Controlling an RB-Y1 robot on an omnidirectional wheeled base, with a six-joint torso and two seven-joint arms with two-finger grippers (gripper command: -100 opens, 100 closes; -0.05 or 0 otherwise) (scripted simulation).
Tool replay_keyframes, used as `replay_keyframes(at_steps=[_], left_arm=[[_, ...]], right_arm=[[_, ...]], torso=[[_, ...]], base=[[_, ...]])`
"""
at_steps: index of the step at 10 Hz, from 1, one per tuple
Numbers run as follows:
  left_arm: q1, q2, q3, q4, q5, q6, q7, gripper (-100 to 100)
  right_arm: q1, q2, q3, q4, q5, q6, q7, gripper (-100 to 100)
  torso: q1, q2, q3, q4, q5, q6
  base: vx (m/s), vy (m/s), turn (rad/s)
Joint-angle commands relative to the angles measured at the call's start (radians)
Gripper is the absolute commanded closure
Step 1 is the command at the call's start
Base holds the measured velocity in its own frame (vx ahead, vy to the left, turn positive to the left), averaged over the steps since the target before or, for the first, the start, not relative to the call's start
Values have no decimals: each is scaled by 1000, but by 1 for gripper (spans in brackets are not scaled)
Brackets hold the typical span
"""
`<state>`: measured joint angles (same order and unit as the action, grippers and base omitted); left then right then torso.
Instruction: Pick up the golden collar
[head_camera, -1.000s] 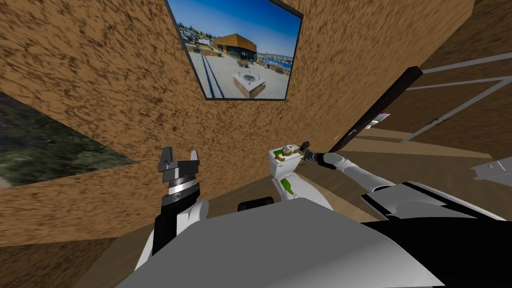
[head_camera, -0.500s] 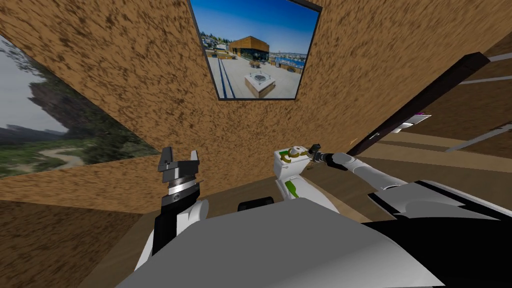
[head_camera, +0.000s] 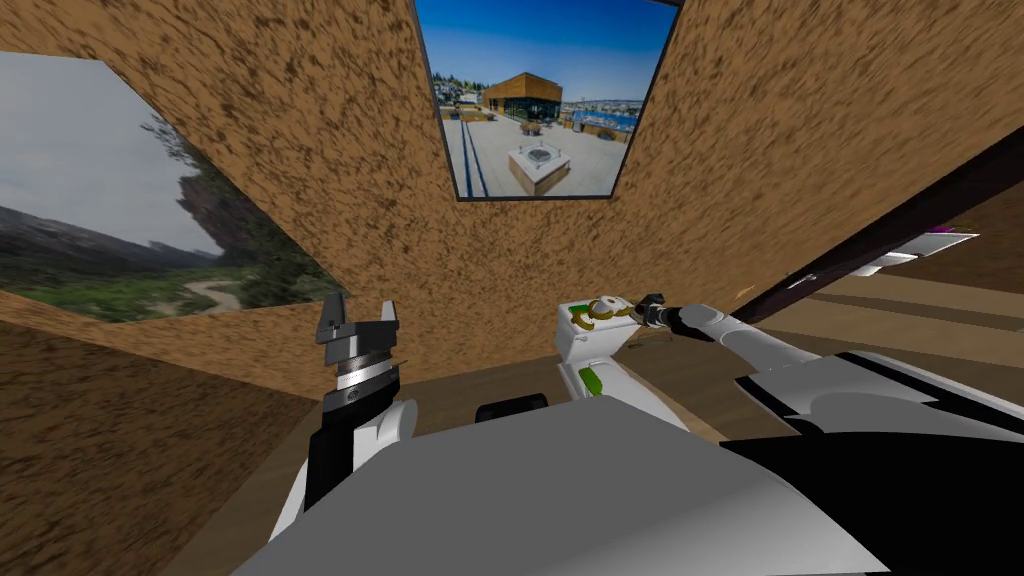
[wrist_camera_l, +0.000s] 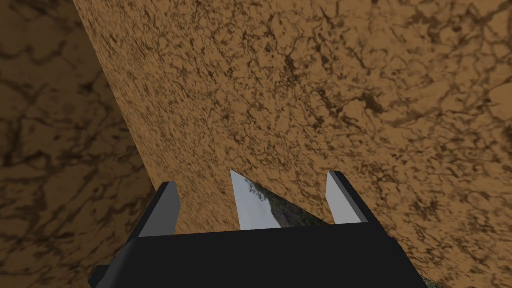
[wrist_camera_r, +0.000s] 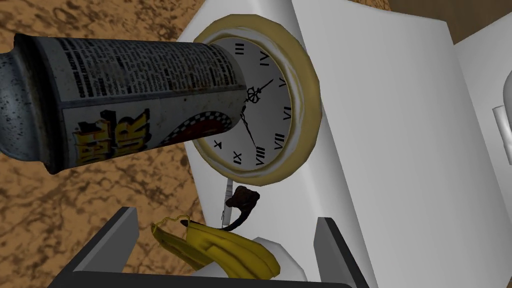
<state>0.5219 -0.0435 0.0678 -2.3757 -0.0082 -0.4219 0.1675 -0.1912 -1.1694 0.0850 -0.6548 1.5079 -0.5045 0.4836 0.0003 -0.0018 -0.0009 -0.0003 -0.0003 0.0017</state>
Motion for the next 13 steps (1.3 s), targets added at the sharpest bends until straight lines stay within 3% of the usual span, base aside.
replay_keyframes(at_steps=[1,3,4,5,8,9,13], left_arm=[[0,0,0,0,0,0,0,0],[0,0,0,0,0,0,0,0],[0,0,0,0,0,0,0,0],[0,0,0,0,0,0,0,0],[0,0,0,0,0,0,0,0],[0,0,0,0,0,0,0,0],[0,0,0,0,0,0,0,0]], right_arm=[[16,-25,-2,35,41,-3,4,-100],[12,-43,-6,99,82,-17,29,-100],[12,-43,-6,99,82,-17,29,-100],[11,-54,-9,148,112,-30,47,-100],[11,-54,-9,148,112,-30,47,-100],[12,-60,-11,180,131,-38,60,-100],[12,-61,-12,193,138,-42,65,-100]], torso=[[0,0,0,0,0,0],[1,-1,0,0,0,0],[1,-1,-1,0,0,0],[0,-1,0,0,0,1],[-1,0,0,0,0,2],[-2,1,0,0,-1,1],[-1,0,0,0,0,1]], base=[[3,44,274],[17,51,295],[19,29,36],[16,39,197],[10,12,43],[6,15,170],[10,11,44]])
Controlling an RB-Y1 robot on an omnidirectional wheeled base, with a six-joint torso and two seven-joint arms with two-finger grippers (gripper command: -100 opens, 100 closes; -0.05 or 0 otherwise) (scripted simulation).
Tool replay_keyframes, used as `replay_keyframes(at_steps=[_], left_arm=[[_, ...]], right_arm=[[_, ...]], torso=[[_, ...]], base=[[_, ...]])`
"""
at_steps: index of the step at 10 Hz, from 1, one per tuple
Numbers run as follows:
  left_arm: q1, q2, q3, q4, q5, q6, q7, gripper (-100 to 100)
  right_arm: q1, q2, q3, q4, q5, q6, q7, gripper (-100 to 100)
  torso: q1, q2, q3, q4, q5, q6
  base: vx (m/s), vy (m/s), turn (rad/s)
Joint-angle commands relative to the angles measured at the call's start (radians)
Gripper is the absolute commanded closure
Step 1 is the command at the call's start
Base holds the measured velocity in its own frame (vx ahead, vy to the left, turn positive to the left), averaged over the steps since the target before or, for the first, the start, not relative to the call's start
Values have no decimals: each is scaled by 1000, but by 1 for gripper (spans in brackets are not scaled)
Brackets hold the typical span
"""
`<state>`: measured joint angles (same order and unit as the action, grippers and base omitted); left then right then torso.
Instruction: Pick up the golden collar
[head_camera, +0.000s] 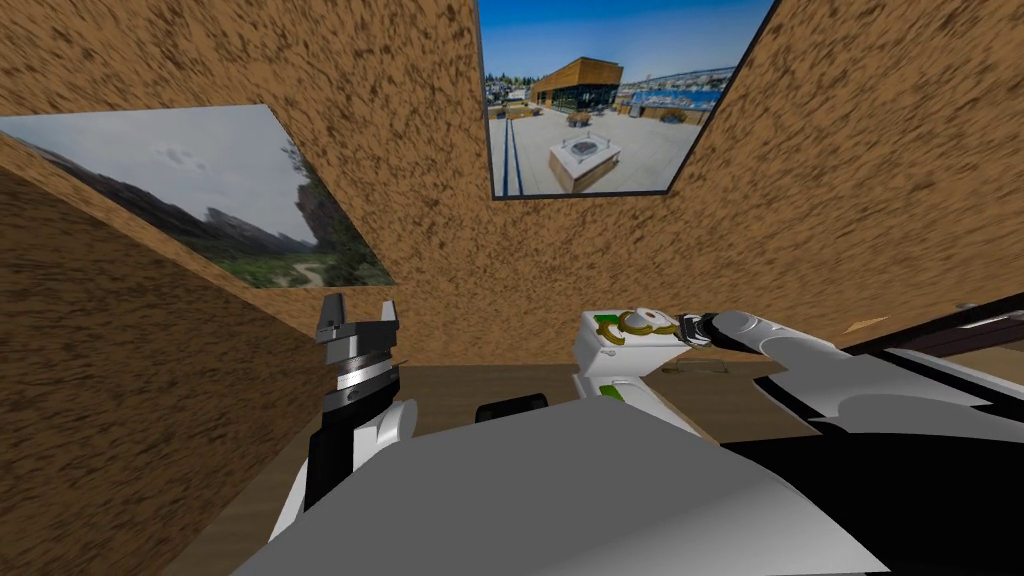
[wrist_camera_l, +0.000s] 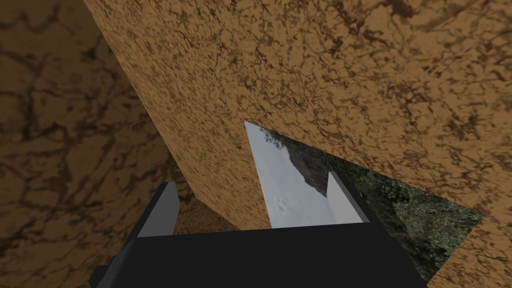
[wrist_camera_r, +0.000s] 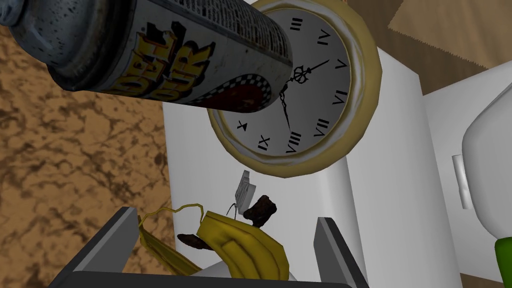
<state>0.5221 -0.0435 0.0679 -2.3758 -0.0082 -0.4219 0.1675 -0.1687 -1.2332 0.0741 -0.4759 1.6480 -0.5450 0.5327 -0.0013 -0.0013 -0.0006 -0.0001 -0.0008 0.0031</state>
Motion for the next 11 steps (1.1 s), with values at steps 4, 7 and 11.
replay_keyframes(at_steps=[4,7,11], left_arm=[[0,0,0,0,0,0,0,0],[0,0,0,0,0,0,0,0],[0,0,0,0,0,0,0,0]], right_arm=[[1,-7,58,19,-65,14,1,-100],[4,-22,153,54,-158,44,-3,-100],[6,-30,232,71,-258,59,-5,-100]], torso=[[-1,2,1,0,0,-1],[-2,4,2,1,-1,0],[-1,3,2,1,0,-1]], base=[[-23,-9,70],[-56,-24,148],[-41,-16,90]])
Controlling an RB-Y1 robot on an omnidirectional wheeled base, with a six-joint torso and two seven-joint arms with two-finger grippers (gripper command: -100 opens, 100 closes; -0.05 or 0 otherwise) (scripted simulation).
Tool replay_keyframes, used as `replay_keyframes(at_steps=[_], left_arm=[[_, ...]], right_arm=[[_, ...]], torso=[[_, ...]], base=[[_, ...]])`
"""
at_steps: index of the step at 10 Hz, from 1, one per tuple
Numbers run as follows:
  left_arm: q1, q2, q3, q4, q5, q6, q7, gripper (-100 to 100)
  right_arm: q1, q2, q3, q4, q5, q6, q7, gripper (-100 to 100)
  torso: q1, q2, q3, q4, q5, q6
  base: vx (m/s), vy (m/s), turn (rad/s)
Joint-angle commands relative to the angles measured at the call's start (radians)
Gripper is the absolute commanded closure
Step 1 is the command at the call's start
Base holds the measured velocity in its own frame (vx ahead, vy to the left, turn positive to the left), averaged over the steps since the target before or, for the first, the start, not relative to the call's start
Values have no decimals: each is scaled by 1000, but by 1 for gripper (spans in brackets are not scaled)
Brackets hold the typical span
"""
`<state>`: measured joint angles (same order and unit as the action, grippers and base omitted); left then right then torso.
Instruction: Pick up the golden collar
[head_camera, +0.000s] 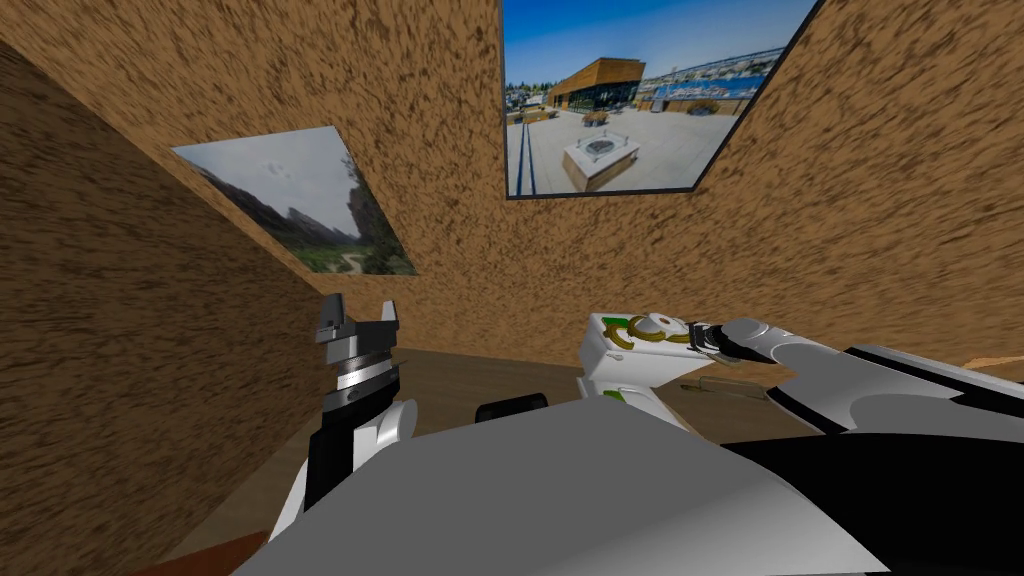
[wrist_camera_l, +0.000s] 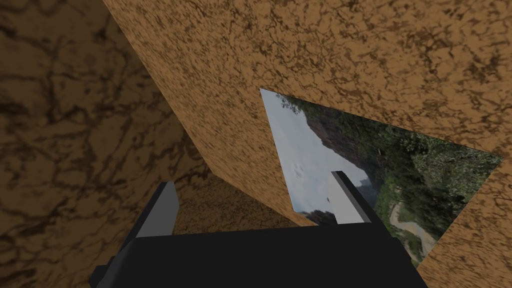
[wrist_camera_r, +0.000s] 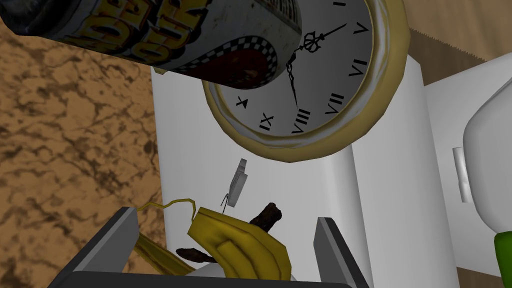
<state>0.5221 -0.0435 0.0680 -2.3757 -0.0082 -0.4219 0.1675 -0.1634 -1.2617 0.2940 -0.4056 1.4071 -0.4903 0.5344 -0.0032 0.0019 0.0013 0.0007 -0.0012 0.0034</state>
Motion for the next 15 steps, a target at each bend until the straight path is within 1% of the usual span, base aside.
replay_keyframes(at_steps=[1,2,3,4,5,6,7,8,9,10,11,12,13,14,15], left_arm=[[0,0,0,0,0,0,0,0],[0,0,0,0,0,0,0,0],[0,0,0,0,0,0,0,0],[0,0,0,0,0,0,0,0],[0,0,0,0,0,0,0,0],[0,0,0,0,0,0,0,0],[0,0,0,0,0,0,0,0],[0,0,0,0,0,0,0,0],[0,0,0,0,0,0,0,0],[0,0,0,0,0,0,0,0],[0,0,0,0,0,0,0,0],[0,0,0,0,0,0,0,0],[0,0,0,0,0,0,0,0],[0,0,0,0,0,0,0,0],[0,0,0,0,0,0,0,0]], right_arm=[[3,-9,50,18,-50,19,-8,-100],[3,-9,70,18,-82,19,-8,-100],[5,-16,102,36,-113,34,-10,-100],[5,-16,113,51,-146,34,10,-100],[5,-16,128,36,-146,34,-10,-100],[6,-24,164,53,-193,49,-12,-100],[6,-24,186,53,-211,49,-12,-100],[6,-24,186,62,-211,49,-6,-100],[6,-24,186,53,-211,49,-12,-100],[8,-31,235,70,-259,63,-14,-100],[8,-31,239,90,-275,63,3,-100],[8,-31,244,70,-275,63,-14,-100],[10,-38,288,88,-321,78,-16,-100],[10,-38,302,88,-340,78,-16,-100],[10,-38,302,88,-340,78,-16,-100]], torso=[[0,0,0,0,0,0],[0,0,0,0,0,-1],[0,0,0,0,0,0],[0,1,0,0,0,0],[0,1,1,0,0,0],[0,-1,0,0,0,0],[0,-1,-1,0,0,-1],[0,-1,0,0,0,0],[0,-1,-1,0,0,1],[1,-2,-1,0,0,0],[1,-2,-1,0,0,-1],[0,0,0,0,0,0],[0,-1,0,0,0,1],[1,0,0,0,0,-1],[0,0,0,0,0,1]], base=[[-57,-23,185],[-51,-21,92],[-60,-12,113],[-53,-14,119],[-22,-10,8],[-35,-10,151],[-43,-16,104],[-23,-8,8],[-6,0,-13],[-30,-5,186],[-48,-13,137],[-30,-10,-34],[-46,-3,178],[-48,-8,102],[-24,-9,-26]])
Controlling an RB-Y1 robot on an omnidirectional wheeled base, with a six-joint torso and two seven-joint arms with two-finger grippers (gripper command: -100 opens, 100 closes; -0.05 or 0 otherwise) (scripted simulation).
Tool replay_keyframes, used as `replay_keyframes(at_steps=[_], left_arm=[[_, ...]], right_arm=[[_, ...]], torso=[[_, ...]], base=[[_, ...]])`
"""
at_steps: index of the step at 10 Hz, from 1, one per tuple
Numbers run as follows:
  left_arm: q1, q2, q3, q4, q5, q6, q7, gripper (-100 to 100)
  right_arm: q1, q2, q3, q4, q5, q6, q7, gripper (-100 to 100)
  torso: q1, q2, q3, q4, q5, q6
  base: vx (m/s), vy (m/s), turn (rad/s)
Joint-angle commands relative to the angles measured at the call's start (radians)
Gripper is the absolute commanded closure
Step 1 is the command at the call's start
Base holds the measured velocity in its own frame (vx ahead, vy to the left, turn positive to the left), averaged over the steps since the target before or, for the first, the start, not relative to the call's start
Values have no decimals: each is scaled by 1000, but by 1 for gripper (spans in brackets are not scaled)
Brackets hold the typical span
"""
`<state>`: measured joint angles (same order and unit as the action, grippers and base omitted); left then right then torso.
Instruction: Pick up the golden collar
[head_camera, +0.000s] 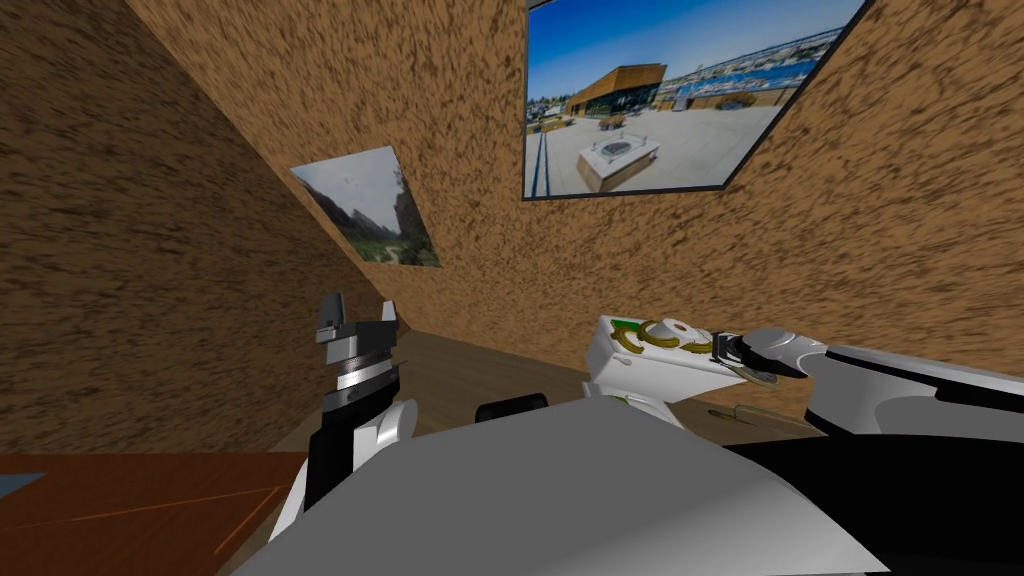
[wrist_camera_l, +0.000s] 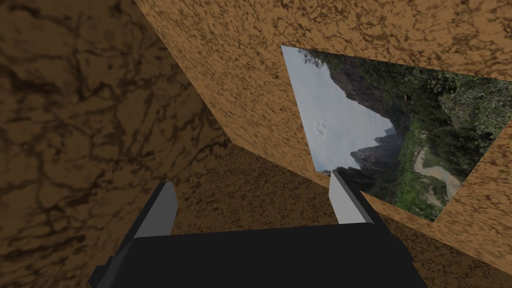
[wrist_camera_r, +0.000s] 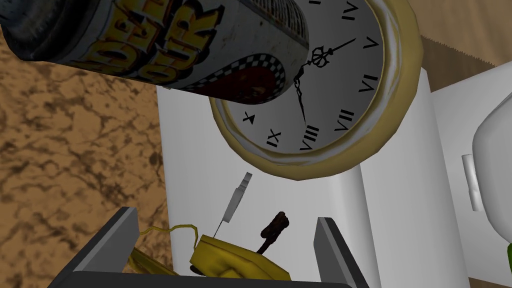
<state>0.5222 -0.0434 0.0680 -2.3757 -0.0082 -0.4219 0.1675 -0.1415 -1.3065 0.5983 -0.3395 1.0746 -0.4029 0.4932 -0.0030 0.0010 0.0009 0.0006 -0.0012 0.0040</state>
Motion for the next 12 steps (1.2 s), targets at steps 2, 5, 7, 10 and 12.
replay_keyframes(at_steps=[2,5,7,10,12], left_arm=[[0,0,0,0,0,0,0,0],[0,0,0,0,0,0,0,0],[0,0,0,0,0,0,0,0],[0,0,0,0,0,0,0,0],[0,0,0,0,0,0,0,0]], right_arm=[[-10,-1,56,39,-72,6,23,-100],[-11,2,46,40,-58,4,29,100],[-12,1,46,40,-58,5,30,100],[-12,6,-2,22,-8,-9,25,100],[-12,6,-2,22,-7,-9,25,100]], torso=[[0,0,0,0,0,-1],[0,-1,-1,0,0,0],[0,-3,-2,-1,0,0],[0,-3,-2,-1,0,0],[1,-5,-3,-2,-2,2]], base=[[-46,-9,134],[-6,-1,4],[0,0,0],[15,0,-63],[44,13,-64]])
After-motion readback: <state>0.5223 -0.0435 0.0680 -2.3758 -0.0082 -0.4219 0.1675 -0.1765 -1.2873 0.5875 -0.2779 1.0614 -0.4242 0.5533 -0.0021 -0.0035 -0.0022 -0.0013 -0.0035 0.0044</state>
